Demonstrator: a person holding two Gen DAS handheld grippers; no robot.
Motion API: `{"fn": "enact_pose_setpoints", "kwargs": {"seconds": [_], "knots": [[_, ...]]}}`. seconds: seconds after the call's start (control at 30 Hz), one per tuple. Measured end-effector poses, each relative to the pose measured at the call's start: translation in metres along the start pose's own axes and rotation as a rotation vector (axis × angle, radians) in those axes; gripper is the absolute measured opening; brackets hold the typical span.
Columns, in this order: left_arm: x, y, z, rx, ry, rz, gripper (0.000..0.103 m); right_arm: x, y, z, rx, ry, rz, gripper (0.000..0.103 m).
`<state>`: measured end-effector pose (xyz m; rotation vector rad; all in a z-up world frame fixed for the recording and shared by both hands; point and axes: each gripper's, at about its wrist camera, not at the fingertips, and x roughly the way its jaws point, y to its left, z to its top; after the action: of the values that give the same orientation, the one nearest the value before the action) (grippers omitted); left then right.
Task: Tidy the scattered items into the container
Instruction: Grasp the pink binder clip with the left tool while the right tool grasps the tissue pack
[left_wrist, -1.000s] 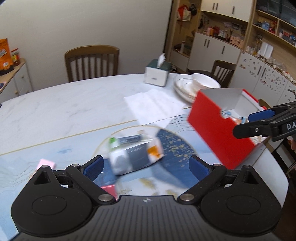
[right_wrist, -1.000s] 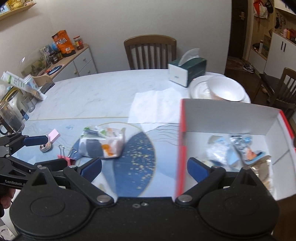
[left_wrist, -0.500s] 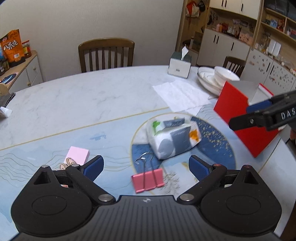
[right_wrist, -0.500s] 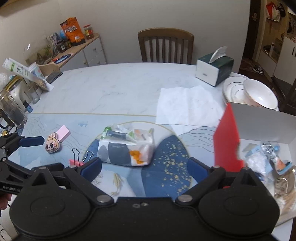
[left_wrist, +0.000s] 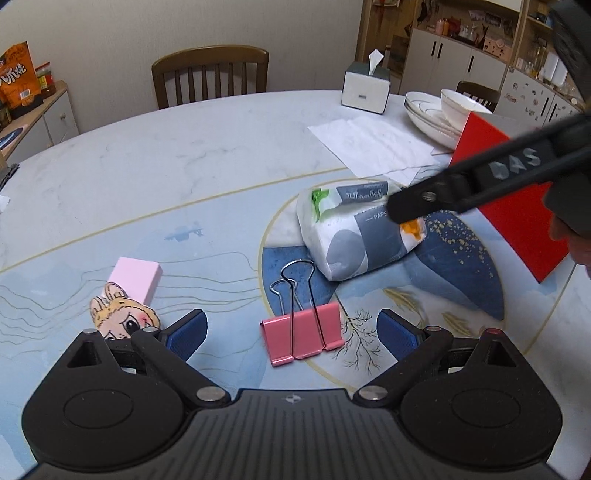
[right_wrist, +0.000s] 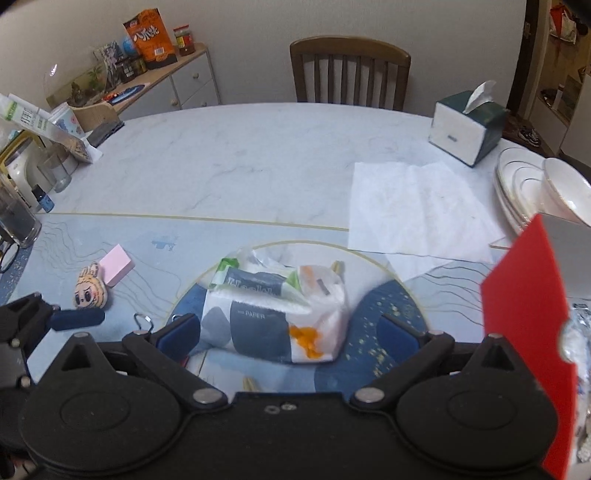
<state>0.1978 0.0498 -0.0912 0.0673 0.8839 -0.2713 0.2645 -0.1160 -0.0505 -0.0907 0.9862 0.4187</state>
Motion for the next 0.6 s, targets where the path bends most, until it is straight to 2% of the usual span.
{"fn": "enact_pose_setpoints", "kwargs": {"seconds": [0.2,0.43,0.6], "knots": [[0.009,0.0,0.002,-0.004,0.011,0.007,0.099,0.019,0.02,0.019,-0.116,0.022,0.012,0.102],[0.012,0.001,0.002,0.005,0.017,-0.02,0.099,0.031,0.046,0.027,-0.508,0.08,0.121,0.102],[0.02,-0.003,0.001,0.005,0.034,-0.019,0.099,0.051,0.049,0.034,-0.625,0.14,0.169,0.102]]}}
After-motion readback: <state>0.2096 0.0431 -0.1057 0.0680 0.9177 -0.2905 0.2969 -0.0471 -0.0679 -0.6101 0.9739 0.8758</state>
